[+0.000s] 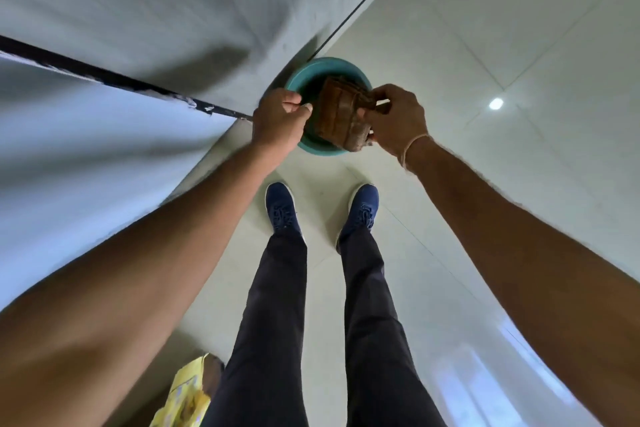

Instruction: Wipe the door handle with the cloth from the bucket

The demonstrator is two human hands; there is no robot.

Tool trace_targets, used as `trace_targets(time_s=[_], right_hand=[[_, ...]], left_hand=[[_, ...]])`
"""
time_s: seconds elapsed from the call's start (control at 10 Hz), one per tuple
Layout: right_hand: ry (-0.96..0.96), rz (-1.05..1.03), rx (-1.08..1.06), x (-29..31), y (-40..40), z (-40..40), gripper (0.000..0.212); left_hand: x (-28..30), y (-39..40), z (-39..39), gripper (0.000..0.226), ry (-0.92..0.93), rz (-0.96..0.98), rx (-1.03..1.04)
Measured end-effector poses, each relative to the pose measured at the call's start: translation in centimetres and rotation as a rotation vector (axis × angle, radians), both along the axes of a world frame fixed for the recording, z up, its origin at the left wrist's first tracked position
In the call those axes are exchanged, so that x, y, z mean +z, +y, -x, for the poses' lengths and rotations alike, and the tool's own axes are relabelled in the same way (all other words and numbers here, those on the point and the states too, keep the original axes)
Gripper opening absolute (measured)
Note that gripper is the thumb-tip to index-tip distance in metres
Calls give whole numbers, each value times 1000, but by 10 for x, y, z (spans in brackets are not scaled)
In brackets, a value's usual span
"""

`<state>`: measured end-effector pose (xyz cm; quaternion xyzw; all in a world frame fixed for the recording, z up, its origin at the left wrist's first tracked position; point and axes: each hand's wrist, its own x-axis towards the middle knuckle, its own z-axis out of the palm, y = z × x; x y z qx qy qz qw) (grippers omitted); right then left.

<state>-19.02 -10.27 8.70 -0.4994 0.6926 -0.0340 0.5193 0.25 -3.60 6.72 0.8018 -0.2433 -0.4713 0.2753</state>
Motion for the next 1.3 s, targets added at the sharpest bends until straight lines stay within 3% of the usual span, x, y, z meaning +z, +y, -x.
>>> trace_targets(time_s=[0.2,0.4,0.7,0.9,1.0,1.1,1.3], right_hand=[[217,88,297,-141,-18,-35,39],[310,68,502,-269,-21,-71,39],[399,-46,639,-415,-51,-101,49],[482,53,675,-419,-59,-96,37],[466,98,653,-389,-56,-93,39],[333,163,582,-343,-49,-88,39],[104,399,407,-200,-25,-72,40]], left_hand=[[-129,10,-23,46,-314,13,-345],[-225,33,-32,60,-448,43,-528],[-273,43,-23,67,-472,174,-435],[-274,43,-17,69,-433,128,-426],[-262,31,-16,70,-416,59,-463],[-241,16,-18,68,-402,20,-508],[-140,-9,-20,69,-387,94,-592]])
